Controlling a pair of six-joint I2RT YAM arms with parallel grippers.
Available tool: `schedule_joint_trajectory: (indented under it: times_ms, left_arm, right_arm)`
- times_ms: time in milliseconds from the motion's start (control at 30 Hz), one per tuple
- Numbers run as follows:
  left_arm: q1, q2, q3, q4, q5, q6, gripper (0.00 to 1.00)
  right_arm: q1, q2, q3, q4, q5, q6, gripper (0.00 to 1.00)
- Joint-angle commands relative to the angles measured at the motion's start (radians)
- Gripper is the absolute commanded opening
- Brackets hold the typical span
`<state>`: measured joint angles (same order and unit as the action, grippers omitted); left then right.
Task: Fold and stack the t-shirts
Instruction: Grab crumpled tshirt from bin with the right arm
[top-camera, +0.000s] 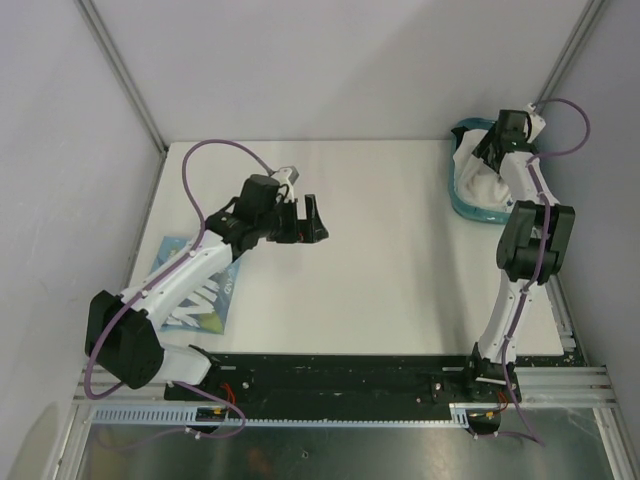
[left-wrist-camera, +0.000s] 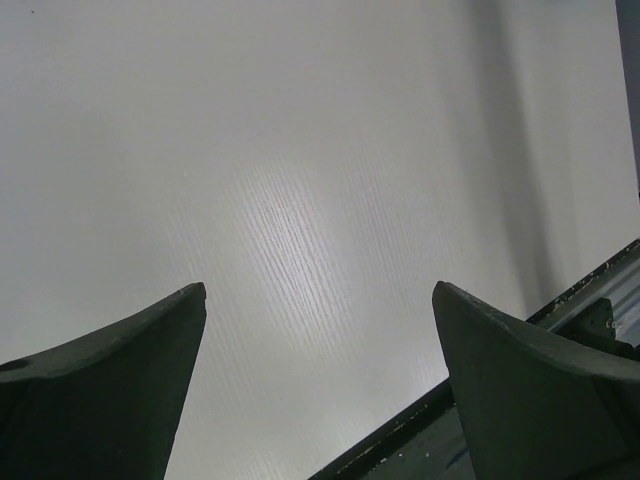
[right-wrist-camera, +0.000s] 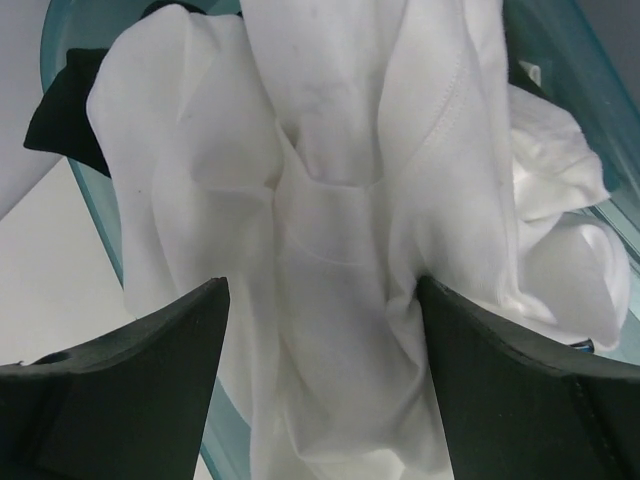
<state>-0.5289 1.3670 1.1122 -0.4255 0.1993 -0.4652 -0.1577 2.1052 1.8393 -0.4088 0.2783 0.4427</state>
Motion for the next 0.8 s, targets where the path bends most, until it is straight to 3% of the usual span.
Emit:
schedule_joint_trajectory:
  times_ms: [0,200,467,567,767]
  left_arm:
    - [0.013,-0.002,-0.006,0.042,0.031,0.017,0.99]
    - [0.037,-0.014,-0.024,0.045,0.037,0.014,0.99]
    - [0.058,-0.015,-0.022,0.049,0.056,0.013,0.99]
    - [0.063,-0.017,-0.021,0.049,0.057,0.012,0.99]
    - [0.071,-0.020,-0.020,0.049,0.060,0.009,0.99]
  right_arm:
    - [0.039,0.065,0.109,-0.061,0.042,-0.041,0.80]
    - [0.047,0.122,0.137,-0.131,0.067,-0.039,0.63]
    - [0.031,0.117,0.187,-0.179,0.020,-0.037,0.06]
    - [0.029,0.109,0.242,-0.213,0.021,-0.040,0.01]
    - [0.024,0.046,0.311,-0.255,0.033,-0.049,0.00]
